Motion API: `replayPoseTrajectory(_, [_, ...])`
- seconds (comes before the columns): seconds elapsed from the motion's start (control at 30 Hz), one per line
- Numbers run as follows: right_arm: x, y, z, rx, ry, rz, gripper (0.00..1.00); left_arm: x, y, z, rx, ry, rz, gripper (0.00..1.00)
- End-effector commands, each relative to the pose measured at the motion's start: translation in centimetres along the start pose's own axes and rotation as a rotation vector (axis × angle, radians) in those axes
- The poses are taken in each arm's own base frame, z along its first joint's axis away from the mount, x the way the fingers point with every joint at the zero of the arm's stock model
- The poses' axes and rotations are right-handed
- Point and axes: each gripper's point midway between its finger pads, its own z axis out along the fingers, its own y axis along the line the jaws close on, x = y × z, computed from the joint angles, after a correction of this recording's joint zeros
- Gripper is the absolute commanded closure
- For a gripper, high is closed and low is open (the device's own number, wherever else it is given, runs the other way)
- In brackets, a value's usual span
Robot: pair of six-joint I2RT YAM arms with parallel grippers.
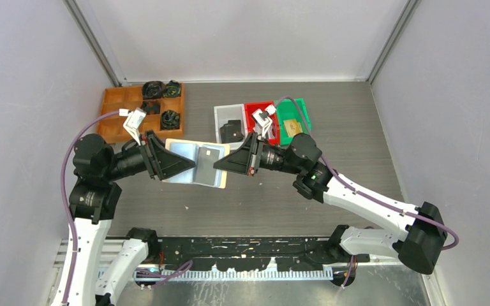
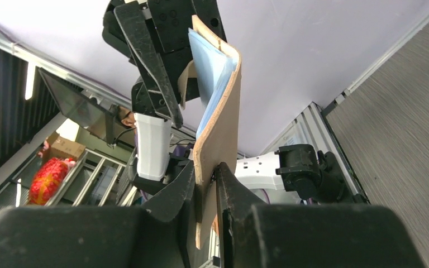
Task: Take the credit cards out of the card holder
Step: Remove the credit card from the card holder.
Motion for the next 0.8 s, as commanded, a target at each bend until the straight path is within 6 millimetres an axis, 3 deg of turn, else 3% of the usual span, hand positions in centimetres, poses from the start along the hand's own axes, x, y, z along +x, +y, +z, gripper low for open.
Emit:
replayPoseTrajectory(0.0, [-1.7, 3.6, 0.7, -0.067, -0.036, -0.058, 0.99, -1.2, 0.8, 0.4, -0.028, -0.052, 0.001, 0.55])
replayPoseTrajectory(0.33, [-3.8, 5.6, 0.4, -0.072, -0.125, -0.09, 0.99, -1.5, 2.1, 0.5, -0.086, -0.128, -0.145, 0.26])
replayPoseTrajectory(0.6, [-4.8, 5.8, 0.4, -0.078, -0.186, -0.058, 0.99, -1.0, 1.1, 0.0, -0.072, -0.132, -0.181, 0.24])
replayPoseTrajectory(0.77, [-4.9, 5.6, 0.6, -0.074, -0.188, -0.058, 0.99, -0.3, 0.5, -0.2, -0.045, -0.118, -0.169, 0.3])
